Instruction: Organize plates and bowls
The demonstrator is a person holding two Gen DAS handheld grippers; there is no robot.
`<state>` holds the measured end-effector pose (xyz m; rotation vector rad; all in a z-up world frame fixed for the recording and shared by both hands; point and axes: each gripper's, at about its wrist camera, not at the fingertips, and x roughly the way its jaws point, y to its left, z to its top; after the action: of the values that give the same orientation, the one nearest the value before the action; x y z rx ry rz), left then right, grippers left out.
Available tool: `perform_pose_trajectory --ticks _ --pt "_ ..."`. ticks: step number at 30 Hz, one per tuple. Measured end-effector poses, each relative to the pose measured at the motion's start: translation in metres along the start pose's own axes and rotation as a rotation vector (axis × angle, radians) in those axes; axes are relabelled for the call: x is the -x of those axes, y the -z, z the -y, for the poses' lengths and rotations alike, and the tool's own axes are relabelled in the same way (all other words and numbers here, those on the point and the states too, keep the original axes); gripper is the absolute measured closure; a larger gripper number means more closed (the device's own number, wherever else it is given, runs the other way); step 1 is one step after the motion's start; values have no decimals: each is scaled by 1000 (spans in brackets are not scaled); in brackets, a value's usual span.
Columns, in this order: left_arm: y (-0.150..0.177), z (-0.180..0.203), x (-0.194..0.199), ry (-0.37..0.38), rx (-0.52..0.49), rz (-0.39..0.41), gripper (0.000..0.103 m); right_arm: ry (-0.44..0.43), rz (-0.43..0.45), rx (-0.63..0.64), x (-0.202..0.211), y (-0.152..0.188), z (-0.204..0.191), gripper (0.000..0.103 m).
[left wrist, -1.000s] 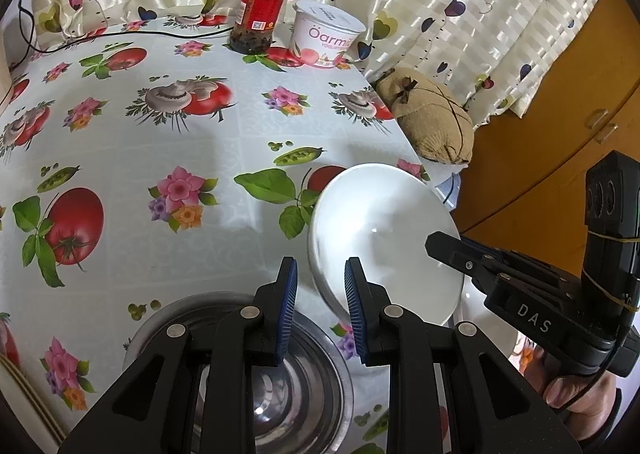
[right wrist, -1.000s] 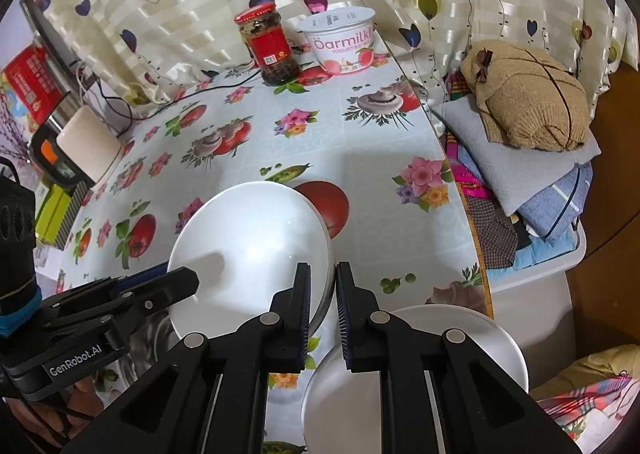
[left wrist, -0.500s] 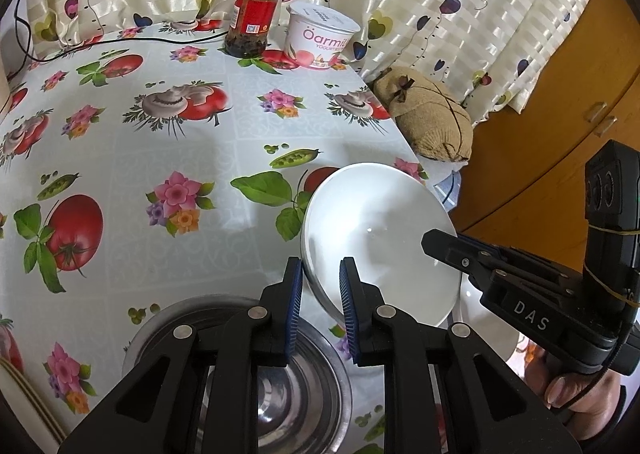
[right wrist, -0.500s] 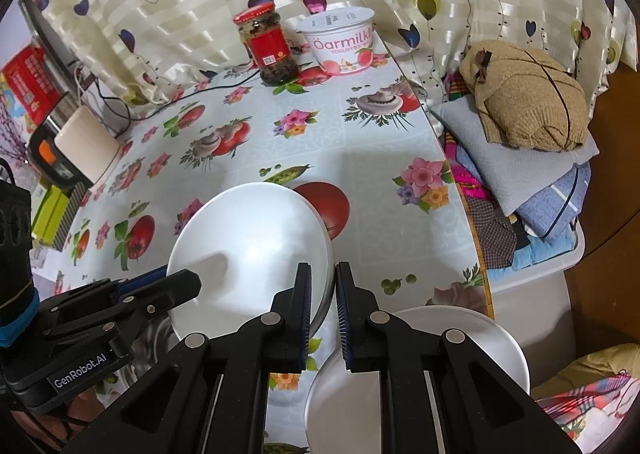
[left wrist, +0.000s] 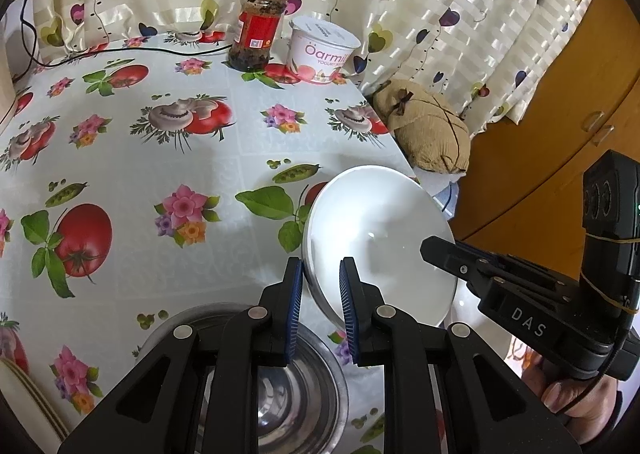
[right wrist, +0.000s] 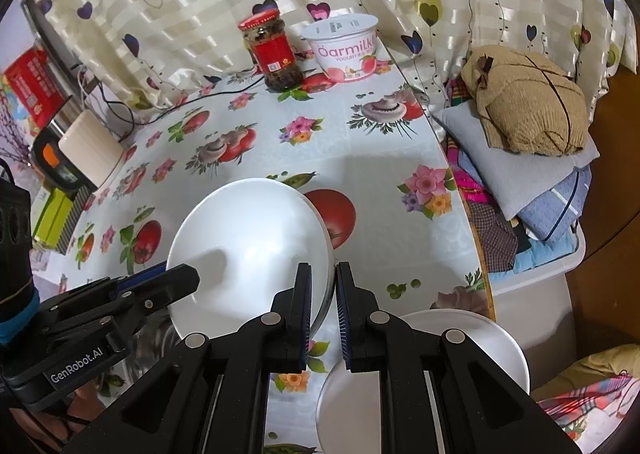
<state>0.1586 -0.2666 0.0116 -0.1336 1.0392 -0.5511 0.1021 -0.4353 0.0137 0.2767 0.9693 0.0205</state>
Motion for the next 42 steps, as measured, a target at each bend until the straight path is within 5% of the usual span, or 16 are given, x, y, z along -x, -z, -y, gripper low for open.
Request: perform_pose_trajectory --ticks 24,42 --pt "7 -1 41 -7 7 62 83 1 56 36 36 1 -30 91" --pt "31 -40 78 -53 69 86 83 -47 31 101 38 17 -82 91"
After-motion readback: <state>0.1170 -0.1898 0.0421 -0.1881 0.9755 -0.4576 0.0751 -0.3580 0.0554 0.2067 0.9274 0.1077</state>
